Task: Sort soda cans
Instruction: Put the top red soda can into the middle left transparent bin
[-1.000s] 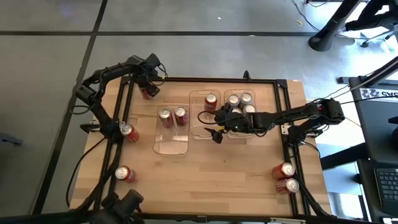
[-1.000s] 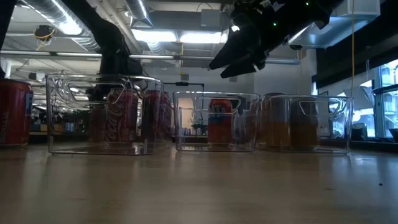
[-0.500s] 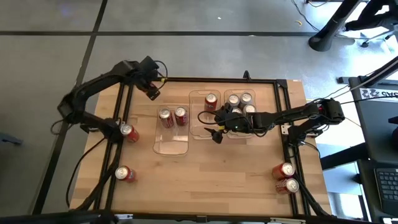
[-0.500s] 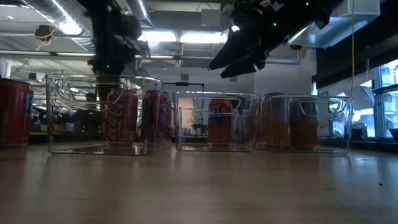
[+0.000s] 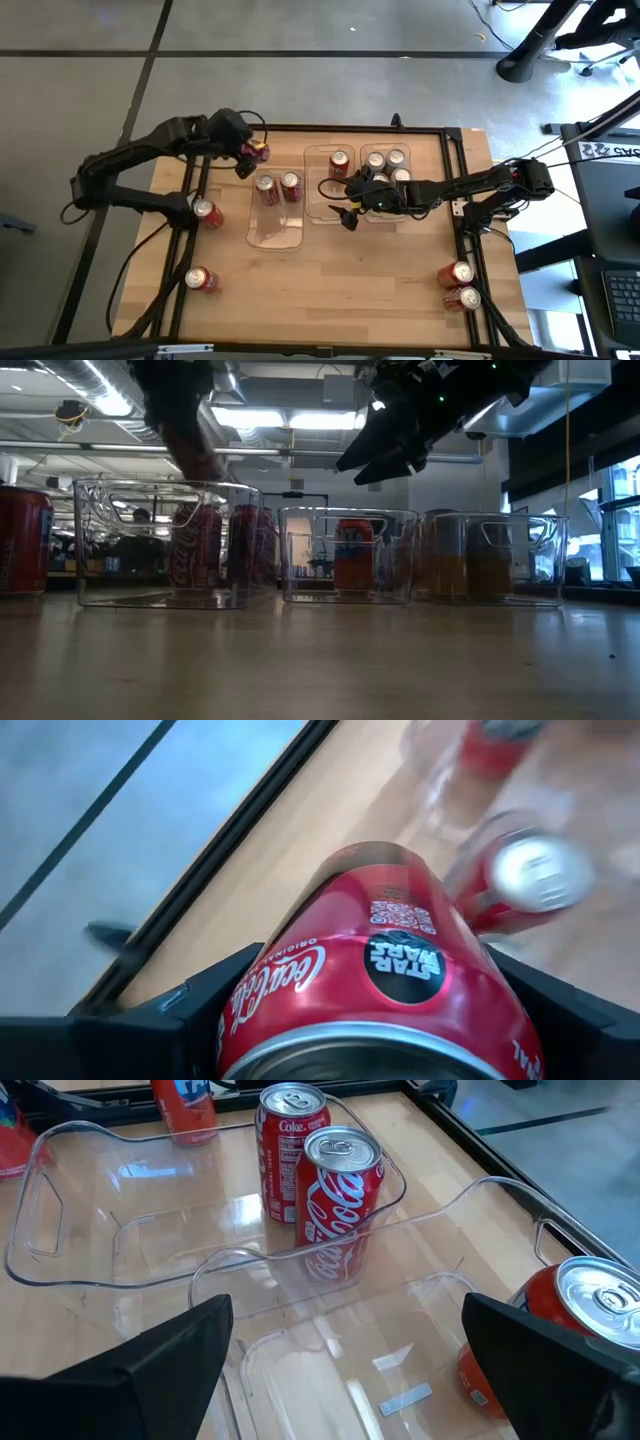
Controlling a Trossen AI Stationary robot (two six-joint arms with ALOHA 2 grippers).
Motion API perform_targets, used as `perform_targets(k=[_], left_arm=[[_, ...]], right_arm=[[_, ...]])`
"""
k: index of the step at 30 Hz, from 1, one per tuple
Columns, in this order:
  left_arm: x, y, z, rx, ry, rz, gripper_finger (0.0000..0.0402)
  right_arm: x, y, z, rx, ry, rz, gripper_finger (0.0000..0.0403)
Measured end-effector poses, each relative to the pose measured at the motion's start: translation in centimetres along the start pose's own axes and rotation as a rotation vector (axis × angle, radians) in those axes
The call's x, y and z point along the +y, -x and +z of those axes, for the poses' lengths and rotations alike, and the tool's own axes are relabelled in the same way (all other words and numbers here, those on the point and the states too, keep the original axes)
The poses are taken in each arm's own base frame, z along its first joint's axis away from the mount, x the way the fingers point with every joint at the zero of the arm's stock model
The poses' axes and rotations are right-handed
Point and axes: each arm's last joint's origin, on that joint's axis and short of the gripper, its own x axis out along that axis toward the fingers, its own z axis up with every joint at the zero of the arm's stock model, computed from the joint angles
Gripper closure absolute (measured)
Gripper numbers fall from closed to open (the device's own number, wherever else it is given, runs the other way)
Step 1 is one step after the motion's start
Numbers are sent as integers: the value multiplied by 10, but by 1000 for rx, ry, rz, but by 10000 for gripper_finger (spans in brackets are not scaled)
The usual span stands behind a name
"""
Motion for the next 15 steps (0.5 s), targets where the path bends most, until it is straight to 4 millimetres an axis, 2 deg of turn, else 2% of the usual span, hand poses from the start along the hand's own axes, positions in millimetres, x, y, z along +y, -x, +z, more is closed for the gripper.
perform_targets(k=[5,15], left_arm=[[-23,10,0,-63,24,-85,97],[-83,35,-2,-225,-99,-329,97]], right_arm=[[0,0,0,0,-1,0,10],[0,0,0,0,8,-1,10]])
